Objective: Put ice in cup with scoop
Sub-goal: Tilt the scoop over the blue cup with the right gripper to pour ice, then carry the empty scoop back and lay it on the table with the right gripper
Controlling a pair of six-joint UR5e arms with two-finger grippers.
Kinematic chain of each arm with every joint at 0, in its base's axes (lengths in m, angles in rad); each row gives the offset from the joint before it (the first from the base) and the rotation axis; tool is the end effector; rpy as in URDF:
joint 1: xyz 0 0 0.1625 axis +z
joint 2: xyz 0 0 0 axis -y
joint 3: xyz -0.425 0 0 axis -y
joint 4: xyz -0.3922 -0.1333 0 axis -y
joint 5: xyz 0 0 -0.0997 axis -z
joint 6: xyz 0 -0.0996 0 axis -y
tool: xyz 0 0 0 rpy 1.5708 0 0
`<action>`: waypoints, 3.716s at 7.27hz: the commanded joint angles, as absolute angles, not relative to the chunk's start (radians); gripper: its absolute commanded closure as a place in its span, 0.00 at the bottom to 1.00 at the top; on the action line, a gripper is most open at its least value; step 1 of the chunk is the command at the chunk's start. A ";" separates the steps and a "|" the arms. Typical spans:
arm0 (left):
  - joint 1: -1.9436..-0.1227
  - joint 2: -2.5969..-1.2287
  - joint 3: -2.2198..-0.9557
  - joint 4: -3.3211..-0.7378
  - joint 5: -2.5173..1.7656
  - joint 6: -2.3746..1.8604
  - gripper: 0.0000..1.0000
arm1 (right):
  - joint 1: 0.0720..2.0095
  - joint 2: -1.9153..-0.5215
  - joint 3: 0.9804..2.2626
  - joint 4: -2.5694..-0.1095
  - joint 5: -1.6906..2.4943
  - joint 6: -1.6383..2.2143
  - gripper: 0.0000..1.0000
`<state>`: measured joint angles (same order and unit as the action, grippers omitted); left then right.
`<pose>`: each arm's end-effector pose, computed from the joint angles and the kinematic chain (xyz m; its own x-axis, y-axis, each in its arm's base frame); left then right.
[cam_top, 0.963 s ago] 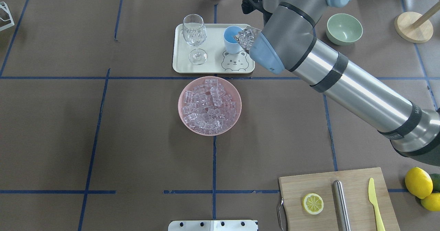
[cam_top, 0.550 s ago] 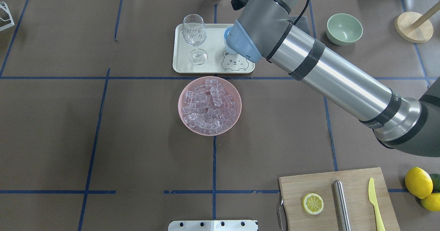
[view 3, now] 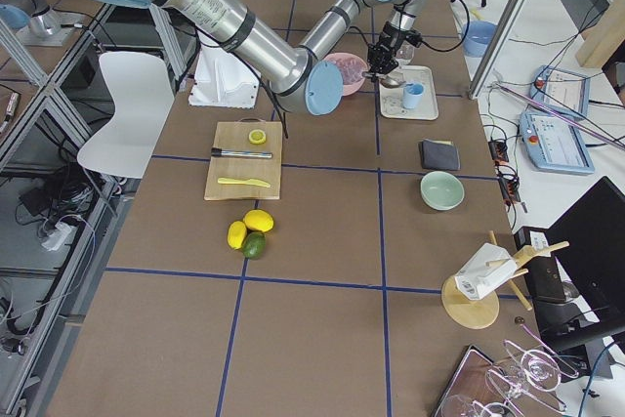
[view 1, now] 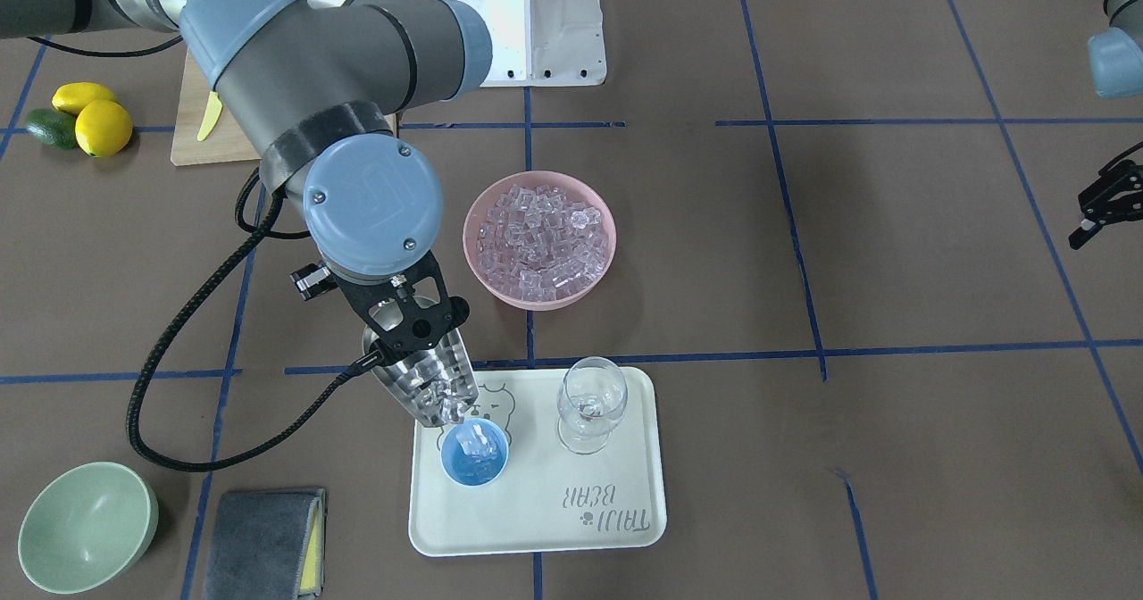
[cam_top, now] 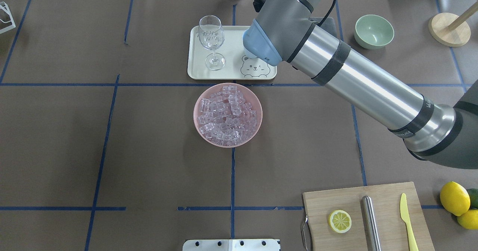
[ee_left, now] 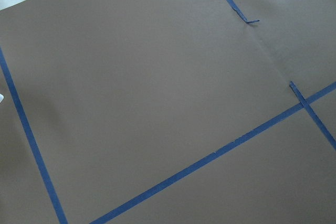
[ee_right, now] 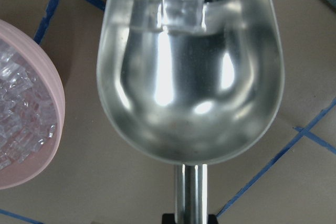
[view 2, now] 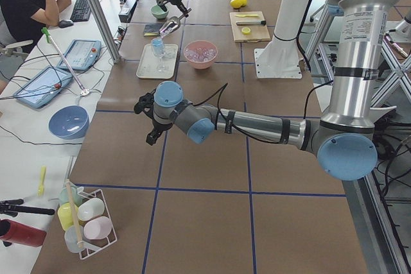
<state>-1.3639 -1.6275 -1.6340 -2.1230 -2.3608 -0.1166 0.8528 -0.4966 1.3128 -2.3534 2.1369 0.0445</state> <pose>0.0487 -0.5366 0.5327 0.6126 0.4844 -0.6245 -0.0901 0.8278 0.5537 -0.4298 -0.6135 0.1599 0.6524 -0.5348 0.5370 0.6291 0.7773 0.0097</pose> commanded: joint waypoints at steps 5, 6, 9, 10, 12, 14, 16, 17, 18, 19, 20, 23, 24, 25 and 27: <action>-1.362 -1.629 -1.634 -2.123 -2.361 -0.117 0.00 | 0.851 -0.408 1.203 -2.385 2.115 0.044 1.00; -1.361 -1.629 -1.631 -2.122 -2.361 -0.117 0.00 | 0.859 -0.414 1.198 -2.408 2.105 0.046 1.00; -1.361 -1.632 -1.623 -2.115 -2.361 -0.121 0.00 | 0.951 -0.516 1.378 -2.433 2.114 0.058 1.00; -1.361 -1.632 -1.623 -2.102 -2.361 -0.124 0.00 | 0.997 -0.622 1.523 -2.433 2.115 0.060 1.00; -1.361 -1.646 -1.632 -2.037 -2.361 -0.124 0.00 | 1.064 -0.824 1.736 -2.433 2.161 0.063 1.00; -1.358 -1.651 -1.628 -2.004 -2.359 -0.124 0.00 | 1.074 -1.022 1.913 -2.425 2.181 0.142 1.00; -1.358 -1.648 -1.620 -1.999 -2.359 -0.126 0.00 | 1.059 -1.171 2.043 -2.416 2.187 0.369 1.00; -1.358 -1.644 -1.615 -1.997 -2.359 -0.126 0.00 | 1.055 -1.251 2.101 -2.383 2.195 0.377 1.00; -1.358 -1.641 -1.615 -1.999 -2.359 -0.126 0.00 | 1.055 -1.363 2.138 -2.282 2.230 0.420 1.00; -1.358 -1.640 -1.614 -1.997 -2.359 -0.126 0.00 | 1.031 -1.499 2.144 -2.053 2.232 0.536 1.00; -1.358 -1.637 -1.614 -1.997 -2.359 -0.126 0.00 | 0.988 -1.608 2.125 -1.809 2.223 0.663 1.00; -1.358 -1.637 -1.606 -1.997 -2.359 -0.126 0.00 | 0.843 -1.691 2.027 -1.565 2.156 0.783 1.00; -1.358 -1.637 -1.606 -1.997 -2.359 -0.126 0.00 | 0.816 -1.689 2.014 -1.563 2.154 0.801 1.00; -1.358 -1.638 -1.603 -1.997 -2.359 -0.126 0.00 | 0.799 -1.689 2.010 -1.566 2.158 0.805 1.00; -1.358 -1.640 -1.605 -1.999 -2.359 -0.126 0.00 | 0.779 -1.666 1.996 -1.566 2.163 0.811 1.00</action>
